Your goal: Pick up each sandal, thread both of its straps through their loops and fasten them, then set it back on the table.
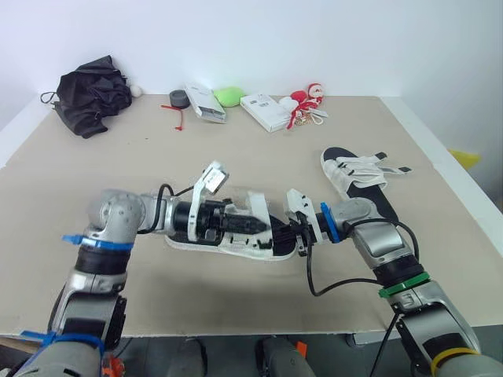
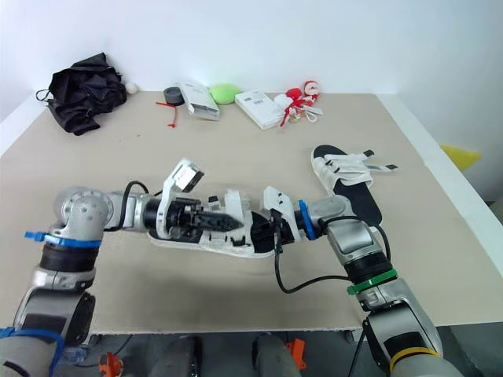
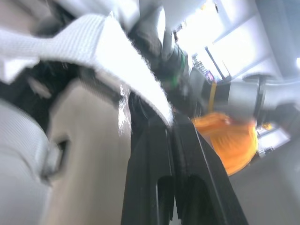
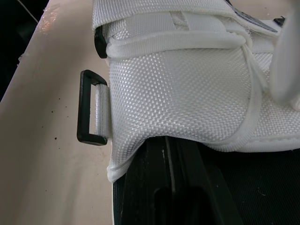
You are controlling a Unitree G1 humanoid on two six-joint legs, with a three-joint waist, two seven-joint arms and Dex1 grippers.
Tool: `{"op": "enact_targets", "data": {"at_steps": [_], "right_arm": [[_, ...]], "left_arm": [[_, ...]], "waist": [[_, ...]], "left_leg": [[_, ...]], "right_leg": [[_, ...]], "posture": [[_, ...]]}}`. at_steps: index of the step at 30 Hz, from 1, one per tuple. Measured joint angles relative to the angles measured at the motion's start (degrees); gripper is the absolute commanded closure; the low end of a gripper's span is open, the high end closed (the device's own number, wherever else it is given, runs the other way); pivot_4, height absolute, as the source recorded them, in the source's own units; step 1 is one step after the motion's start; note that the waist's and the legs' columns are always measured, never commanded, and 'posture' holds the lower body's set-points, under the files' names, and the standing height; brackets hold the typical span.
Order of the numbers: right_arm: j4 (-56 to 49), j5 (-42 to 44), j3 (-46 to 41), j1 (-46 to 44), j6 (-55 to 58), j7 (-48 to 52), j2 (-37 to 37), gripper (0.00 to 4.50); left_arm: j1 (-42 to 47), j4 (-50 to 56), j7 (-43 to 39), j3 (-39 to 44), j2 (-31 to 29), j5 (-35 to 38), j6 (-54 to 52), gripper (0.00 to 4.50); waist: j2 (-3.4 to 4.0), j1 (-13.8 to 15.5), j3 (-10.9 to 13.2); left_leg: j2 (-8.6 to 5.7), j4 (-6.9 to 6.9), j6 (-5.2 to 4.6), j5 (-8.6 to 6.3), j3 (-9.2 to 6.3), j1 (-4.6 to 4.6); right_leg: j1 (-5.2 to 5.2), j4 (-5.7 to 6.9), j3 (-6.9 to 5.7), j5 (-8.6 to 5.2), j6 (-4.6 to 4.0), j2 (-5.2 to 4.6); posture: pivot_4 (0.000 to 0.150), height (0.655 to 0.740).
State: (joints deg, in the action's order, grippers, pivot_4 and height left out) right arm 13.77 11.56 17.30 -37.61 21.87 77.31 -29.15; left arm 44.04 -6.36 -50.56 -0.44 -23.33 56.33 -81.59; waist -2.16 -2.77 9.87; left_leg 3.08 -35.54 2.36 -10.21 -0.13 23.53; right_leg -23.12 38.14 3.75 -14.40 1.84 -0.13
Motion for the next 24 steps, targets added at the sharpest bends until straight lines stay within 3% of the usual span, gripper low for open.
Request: {"op": "enact_targets", "data": {"at_steps": [9, 24], "right_arm": [[-0.1, 0.0, -0.1, 0.4, 0.0, -0.2, 0.2, 4.5], [-1.2, 0.0, -0.8, 1.5, 0.0, -1.0, 0.2, 4.5]], "left_arm": [[6.5, -12.7, -4.1, -8.4, 0.6, -10.1, 6.3, 4.44], [6.5, -11.2, -7.2, -8.8, 1.6, -11.1, 1.7, 4.44]], "waist": [[0.0, -0.1, 0.0], [0.0, 0.0, 0.0]], "left_leg": [[-0.04, 0.03, 0.01, 0.01, -0.08, 0.02], [-0.08, 0.03, 0.01, 0.0, -0.08, 0.04]], "right_leg": [[-0.01, 0.01, -0.02, 0.0, -0.01, 0.02], [0.0, 0.01, 0.0, -0.02, 0.04, -0.03]], "posture": [[0.15, 0.74], [0.15, 0.74]]}}
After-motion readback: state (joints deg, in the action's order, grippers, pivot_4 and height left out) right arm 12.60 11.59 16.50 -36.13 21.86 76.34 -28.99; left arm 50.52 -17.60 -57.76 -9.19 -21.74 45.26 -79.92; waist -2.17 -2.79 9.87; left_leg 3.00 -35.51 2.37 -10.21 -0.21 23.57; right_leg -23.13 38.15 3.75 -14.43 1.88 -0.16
